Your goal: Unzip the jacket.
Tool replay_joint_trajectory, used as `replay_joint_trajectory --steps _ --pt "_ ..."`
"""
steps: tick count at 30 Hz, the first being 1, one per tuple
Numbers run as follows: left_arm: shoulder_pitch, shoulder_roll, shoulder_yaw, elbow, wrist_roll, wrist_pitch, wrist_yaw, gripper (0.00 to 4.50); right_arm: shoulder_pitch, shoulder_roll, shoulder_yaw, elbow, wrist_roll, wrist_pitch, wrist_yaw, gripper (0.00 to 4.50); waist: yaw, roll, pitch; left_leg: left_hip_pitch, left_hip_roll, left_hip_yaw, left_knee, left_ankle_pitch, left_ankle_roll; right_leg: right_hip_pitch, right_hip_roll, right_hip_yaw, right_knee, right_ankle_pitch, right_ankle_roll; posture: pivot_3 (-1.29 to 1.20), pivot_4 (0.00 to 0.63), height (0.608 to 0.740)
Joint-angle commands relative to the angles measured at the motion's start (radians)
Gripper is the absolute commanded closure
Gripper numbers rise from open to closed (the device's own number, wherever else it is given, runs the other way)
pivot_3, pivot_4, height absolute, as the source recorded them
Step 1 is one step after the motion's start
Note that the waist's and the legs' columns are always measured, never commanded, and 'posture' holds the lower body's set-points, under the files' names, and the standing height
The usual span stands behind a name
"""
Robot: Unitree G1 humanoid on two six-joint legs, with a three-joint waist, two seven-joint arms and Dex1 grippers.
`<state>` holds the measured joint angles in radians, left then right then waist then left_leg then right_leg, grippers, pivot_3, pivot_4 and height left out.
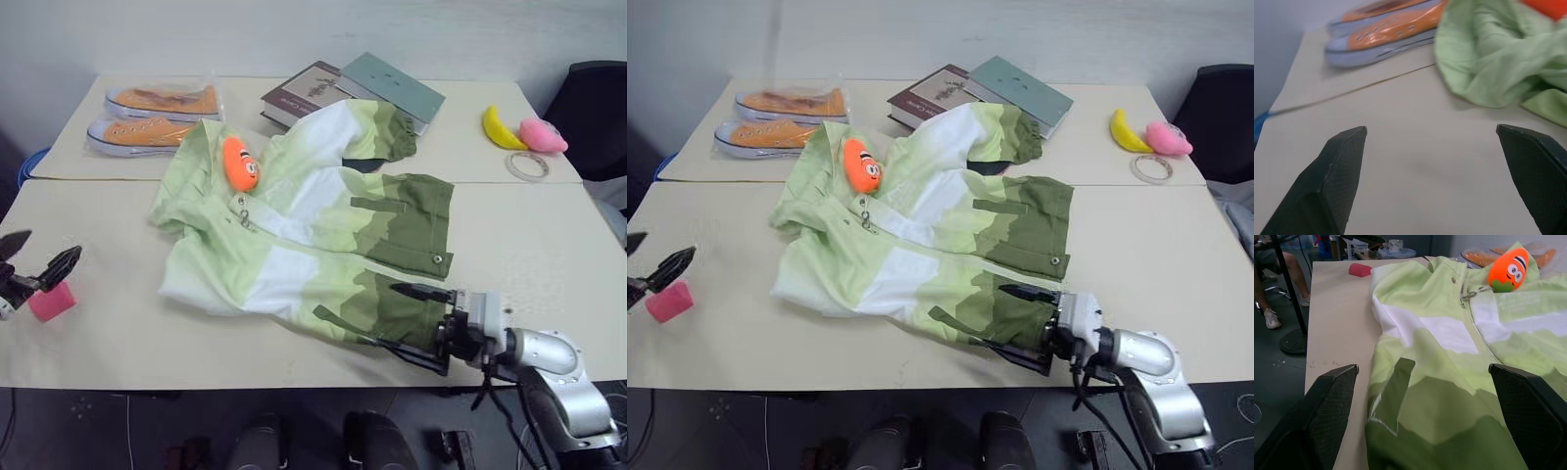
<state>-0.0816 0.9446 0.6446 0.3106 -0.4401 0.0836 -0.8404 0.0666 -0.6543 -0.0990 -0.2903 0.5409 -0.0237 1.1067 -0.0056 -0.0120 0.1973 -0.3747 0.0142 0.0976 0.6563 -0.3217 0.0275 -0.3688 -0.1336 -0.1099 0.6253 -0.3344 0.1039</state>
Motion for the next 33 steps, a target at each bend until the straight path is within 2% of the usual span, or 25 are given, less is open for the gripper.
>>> replay_joint_trajectory --steps 1,3,6,13,16,22,25,27,29,33 --pt "0.006 0.029 -0.083 -0.124 0.046 -0.117 -0.100 0.06 0.022 -0.016 -0.026 -0.061 0.019 0.001 0.009 0.00 0.002 0.000 0.000 0.000 0.000 0.000 0.000 0.000 0.000 0.000 0.000 0.000 0.000 0.000 0.000 0.00 0.150 0.740" --pt "-0.015 0.026 -0.217 -0.188 0.082 -0.177 -0.198 0.06 0.024 -0.011 -0.013 -0.067 -0.002 0.009 -0.007 0.00 0.005 0.000 0.000 0.000 0.000 0.000 0.000 0.001 -0.001 -0.001 0.000 0.000 -0.001 0.000 0.000 0.00 0.150 0.740" --pt "-0.094 0.012 -0.416 -0.167 0.157 -0.236 -0.318 0.06 0.019 0.005 0.052 -0.070 -0.055 0.015 -0.022 0.00 0.010 0.001 0.000 0.000 -0.001 0.001 0.001 0.001 -0.001 0.000 -0.001 0.001 -0.001 0.000 0.000 0.00 0.150 0.740" --pt "-0.331 -0.056 -0.665 0.043 0.303 -0.359 -0.422 0.06 -0.018 0.028 0.155 -0.017 -0.241 0.039 -0.138 0.00 0.001 0.000 0.000 -0.002 0.001 0.010 0.000 0.005 -0.001 -0.007 0.004 -0.003 0.005 0.000 0.000 0.00 0.150 0.740" --pt "-0.391 -0.096 -0.721 0.124 0.352 -0.402 -0.422 0.58 -0.020 0.047 0.164 0.011 -0.303 0.036 -0.204 0.00 0.003 0.000 0.000 -0.002 0.001 0.011 0.001 0.005 0.000 -0.007 0.004 -0.003 0.005 0.000 0.000 0.00 0.150 0.740" --pt "-0.353 -0.141 -0.793 0.099 0.352 -0.327 -0.466 2.44 0.019 0.042 0.161 0.011 -0.302 0.036 -0.211 0.00 0.008 0.001 -0.001 -0.001 0.000 0.010 0.007 0.004 0.003 -0.005 0.002 -0.001 0.010 0.000 0.001 0.00 0.150 0.740" --pt "-0.304 -0.173 -0.780 -0.001 0.284 -0.215 -0.465 3.34 0.046 0.038 0.116 0.013 -0.242 -0.001 -0.174 0.00 0.009 0.005 -0.003 0.001 0.000 0.009 0.007 0.003 0.005 -0.003 0.000 0.001 0.010 0.000 0.001 0.00 0.150 0.740" --pt "-0.211 -0.176 -0.790 -0.175 0.218 -0.094 -0.471 3.97 0.099 0.012 0.014 -0.029 -0.062 0.009 -0.066 0.00 0.006 0.005 -0.003 0.001 0.000 0.009 0.007 0.003 0.005 -0.003 0.000 0.003 0.011 0.000 0.001 0.00 0.150 0.740" --pt "-0.109 -0.177 -0.796 -0.361 0.137 0.052 -0.446 4.48 0.155 -0.029 -0.095 -0.048 0.045 0.024 0.002 0.00 0.004 0.006 -0.003 0.000 0.000 0.008 0.007 0.001 0.006 -0.002 0.000 0.006 0.009 0.000 0.001 0.00 0.150 0.740" --pt "-0.009 -0.185 -0.784 -0.550 0.015 0.228 -0.413 4.48 0.214 -0.094 -0.215 -0.033 0.102 0.047 0.058 0.00 0.003 0.006 -0.003 0.004 0.001 0.003 0.007 -0.003 0.008 0.008 0.001 0.002 0.000 0.000 0.001 0.00 0.150 0.740"
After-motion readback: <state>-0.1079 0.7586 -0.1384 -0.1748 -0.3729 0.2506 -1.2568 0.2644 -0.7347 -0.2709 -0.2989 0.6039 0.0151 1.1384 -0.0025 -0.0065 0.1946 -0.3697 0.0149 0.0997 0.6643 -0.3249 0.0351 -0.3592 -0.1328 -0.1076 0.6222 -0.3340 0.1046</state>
